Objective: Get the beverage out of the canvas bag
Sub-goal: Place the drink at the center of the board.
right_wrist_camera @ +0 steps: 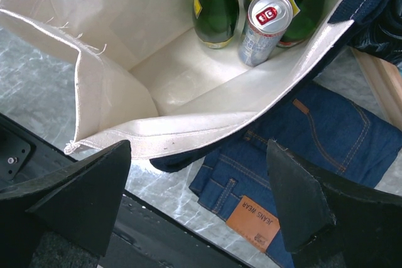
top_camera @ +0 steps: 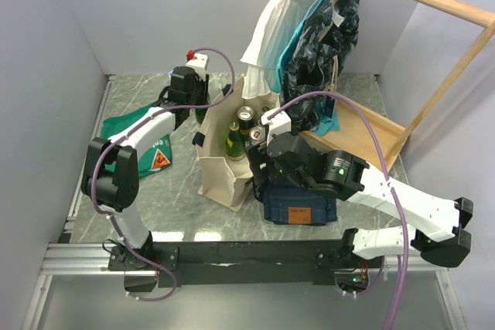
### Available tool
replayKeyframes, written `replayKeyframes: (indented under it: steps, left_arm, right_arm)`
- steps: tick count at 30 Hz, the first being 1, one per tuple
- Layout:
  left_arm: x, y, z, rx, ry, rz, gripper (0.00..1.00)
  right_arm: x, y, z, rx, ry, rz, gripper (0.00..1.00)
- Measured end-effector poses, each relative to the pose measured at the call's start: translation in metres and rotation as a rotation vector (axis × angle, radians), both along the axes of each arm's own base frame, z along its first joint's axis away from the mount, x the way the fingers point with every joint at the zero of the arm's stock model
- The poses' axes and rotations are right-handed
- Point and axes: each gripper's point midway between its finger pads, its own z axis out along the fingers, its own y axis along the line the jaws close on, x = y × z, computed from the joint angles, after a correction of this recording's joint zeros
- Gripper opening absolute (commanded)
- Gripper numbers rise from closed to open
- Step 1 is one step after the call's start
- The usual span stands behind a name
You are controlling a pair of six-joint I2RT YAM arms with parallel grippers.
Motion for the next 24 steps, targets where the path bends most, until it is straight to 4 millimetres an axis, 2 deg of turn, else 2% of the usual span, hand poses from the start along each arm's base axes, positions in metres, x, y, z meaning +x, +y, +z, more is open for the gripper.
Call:
replayKeyframes:
  steps: [2, 7, 13, 15, 16, 18, 21, 22, 24]
  left_arm:
    - [-0.001, 0.001, 0.0, 0.002, 0.003, 0.001, 0.5]
    - [-0.002, 0.002, 0.011, -0.006, -0.018, 0.005, 0.55]
    - [-0.004, 0.003, 0.027, -0.018, -0.051, 0.005, 0.56]
    - [-0.005, 0.003, 0.031, -0.02, -0.057, 0.005, 0.59]
    - [-0.005, 0.003, 0.032, -0.021, -0.06, 0.005, 0.65]
    - [-0.007, 0.003, 0.036, -0.024, -0.065, 0.006, 0.66]
    - [-0.012, 0.003, 0.042, -0.033, -0.064, 0.01, 0.79]
    - [-0.015, 0.002, 0.044, -0.033, -0.061, 0.011, 0.92]
    - [-0.021, 0.002, 0.051, -0.019, -0.069, 0.026, 0.99]
  right_arm:
    - [0.0, 0.0, 0.0, 0.0, 0.0, 0.0, 0.94]
    - [0.0, 0.0, 0.0, 0.0, 0.0, 0.0, 0.94]
    - [-0.001, -0.001, -0.002, -0.003, 0.002, 0.0, 0.94]
    - [-0.001, -0.001, -0.002, -0.003, 0.002, -0.001, 0.94]
    - [-0.001, -0.001, -0.002, -0.002, 0.002, -0.001, 0.94]
    - [-0.001, -0.001, -0.002, 0.0, 0.003, -0.002, 0.94]
    - [0.0, -0.001, -0.002, 0.003, 0.004, -0.008, 0.94]
    - [0.0, -0.001, -0.002, 0.005, 0.005, -0.012, 0.94]
    - [0.0, -0.002, -0.002, 0.011, 0.009, -0.024, 0.93]
